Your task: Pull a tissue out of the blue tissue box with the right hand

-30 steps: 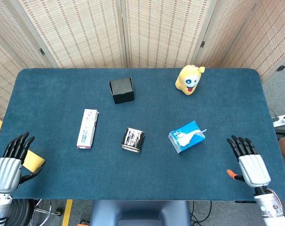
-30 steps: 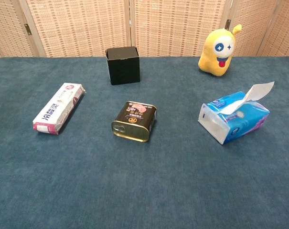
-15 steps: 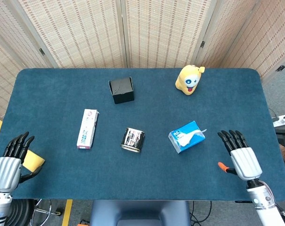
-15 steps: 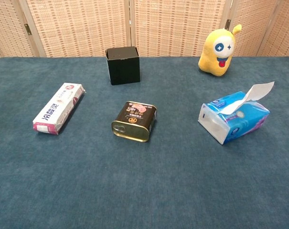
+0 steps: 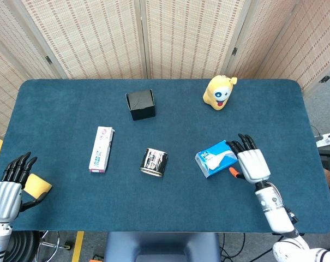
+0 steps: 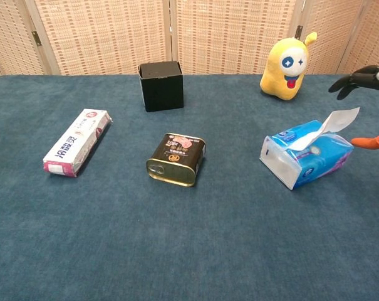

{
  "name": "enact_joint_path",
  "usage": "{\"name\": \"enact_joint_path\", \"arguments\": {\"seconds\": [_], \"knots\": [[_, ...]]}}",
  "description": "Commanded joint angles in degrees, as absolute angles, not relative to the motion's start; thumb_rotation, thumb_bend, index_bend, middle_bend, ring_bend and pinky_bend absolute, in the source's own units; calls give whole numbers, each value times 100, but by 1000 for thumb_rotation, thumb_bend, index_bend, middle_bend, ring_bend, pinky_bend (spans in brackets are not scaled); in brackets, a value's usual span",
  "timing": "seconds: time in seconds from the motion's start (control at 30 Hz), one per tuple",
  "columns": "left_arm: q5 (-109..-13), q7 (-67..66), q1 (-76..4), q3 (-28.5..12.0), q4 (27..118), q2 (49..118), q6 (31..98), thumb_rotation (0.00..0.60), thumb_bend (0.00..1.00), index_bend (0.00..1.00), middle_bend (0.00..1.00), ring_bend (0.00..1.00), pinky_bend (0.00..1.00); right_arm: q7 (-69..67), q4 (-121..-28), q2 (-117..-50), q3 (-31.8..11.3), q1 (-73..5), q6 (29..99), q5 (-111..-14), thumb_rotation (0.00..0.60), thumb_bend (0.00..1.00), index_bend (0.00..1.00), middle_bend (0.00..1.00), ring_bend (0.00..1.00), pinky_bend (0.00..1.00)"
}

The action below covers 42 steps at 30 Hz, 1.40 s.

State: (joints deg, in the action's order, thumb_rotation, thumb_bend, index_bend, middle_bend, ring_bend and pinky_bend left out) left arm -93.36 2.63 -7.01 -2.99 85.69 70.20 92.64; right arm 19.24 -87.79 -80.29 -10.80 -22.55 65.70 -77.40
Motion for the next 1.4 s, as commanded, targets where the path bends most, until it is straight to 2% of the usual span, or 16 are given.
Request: {"name": "enact_joint_path", "arguments": {"seconds": [0.03, 0.13, 0.33, 0.4, 0.47, 0.77, 0.9, 1.03, 1.2, 1.4], "knots": [[-9340, 272, -709, -293, 8556, 7022, 9247, 600, 221, 0, 0, 0, 139, 2073, -8587, -8291, -1186, -2462, 6417, -7565, 600, 176, 223, 235, 42, 84], [-9339, 290, -712, -293, 8554, 7015, 9241, 600, 221, 0, 0, 0, 139, 2118, -8544, -8407, -1176, -2549, 6349, -7474, 600, 202, 295, 265, 53, 84], [-9357, 347, -704, -296, 8550, 7005, 9281, 600, 221, 0, 0, 0, 139, 2141, -8432, -8524, -1079, -2569, 6527, -7564, 600, 358, 632, 521, 133, 89], [-9369, 336, -706, -289, 8547, 7009, 9279, 600, 221, 0, 0, 0, 139, 2034, -8394, -8543, -1053, -2545, 6664, -7673, 600, 390, 704, 585, 168, 102], [-9376, 317, -706, -286, 8547, 7015, 9282, 600, 221, 0, 0, 0, 140, 1906, -8376, -8528, -1023, -2510, 6826, -7817, 600, 405, 736, 613, 188, 107], [-9374, 306, -701, -288, 8550, 7022, 9293, 600, 222, 0, 0, 0, 139, 1224, -9032, -7903, -773, -2099, 7932, -8798, 600, 412, 768, 642, 207, 107], [-9376, 288, -700, -288, 8560, 7022, 9296, 600, 221, 0, 0, 0, 139, 691, -9419, -7460, -505, -1711, 8810, -9572, 600, 412, 768, 641, 207, 107], [-9391, 275, -693, -282, 8568, 7022, 9314, 600, 221, 0, 0, 0, 139, 462, -9424, -7232, -163, -1311, 9473, -10143, 600, 411, 768, 636, 207, 107], [-9411, 238, -683, -272, 8579, 7025, 9331, 600, 219, 0, 0, 0, 139, 322, -8961, -7286, 192, -952, 9837, -10493, 600, 410, 768, 634, 207, 107], [-9434, 207, -677, -257, 8585, 7031, 9337, 600, 221, 0, 0, 0, 139, 201, -8417, -7519, 315, -804, 9569, -10233, 600, 409, 768, 631, 207, 107]]}}
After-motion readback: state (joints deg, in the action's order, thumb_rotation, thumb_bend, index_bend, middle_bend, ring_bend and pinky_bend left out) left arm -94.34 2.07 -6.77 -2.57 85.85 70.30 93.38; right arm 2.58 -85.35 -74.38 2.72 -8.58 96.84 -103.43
